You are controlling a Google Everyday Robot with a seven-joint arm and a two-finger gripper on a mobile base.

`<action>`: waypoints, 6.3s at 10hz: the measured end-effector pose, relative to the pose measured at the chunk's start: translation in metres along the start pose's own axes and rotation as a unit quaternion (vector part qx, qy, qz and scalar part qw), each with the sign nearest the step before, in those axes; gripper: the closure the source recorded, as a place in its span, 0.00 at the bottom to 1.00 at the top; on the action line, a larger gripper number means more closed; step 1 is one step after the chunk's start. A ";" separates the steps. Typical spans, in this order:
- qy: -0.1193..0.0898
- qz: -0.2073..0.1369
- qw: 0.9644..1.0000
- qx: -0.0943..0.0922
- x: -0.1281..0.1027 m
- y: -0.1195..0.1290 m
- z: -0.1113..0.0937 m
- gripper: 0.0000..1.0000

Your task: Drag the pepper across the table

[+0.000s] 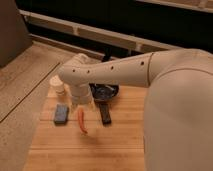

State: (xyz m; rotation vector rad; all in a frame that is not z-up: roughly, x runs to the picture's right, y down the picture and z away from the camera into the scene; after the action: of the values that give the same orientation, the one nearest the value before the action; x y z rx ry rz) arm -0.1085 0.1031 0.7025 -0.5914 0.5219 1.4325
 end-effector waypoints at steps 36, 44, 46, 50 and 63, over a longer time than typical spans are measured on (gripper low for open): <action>0.075 0.040 0.996 -0.016 -0.045 0.025 0.086 0.35; 0.107 0.028 0.994 -0.022 -0.050 0.024 0.117 0.84; 0.102 0.030 0.994 -0.020 -0.053 0.017 0.117 0.98; 0.095 0.030 0.995 -0.017 -0.053 0.015 0.115 1.00; -0.081 -0.116 0.988 0.057 -0.158 0.121 -0.132 1.00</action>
State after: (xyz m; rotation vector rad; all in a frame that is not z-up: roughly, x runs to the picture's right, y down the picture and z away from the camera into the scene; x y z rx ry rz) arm -0.2381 -0.0975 0.6994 -0.4246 0.3886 1.2092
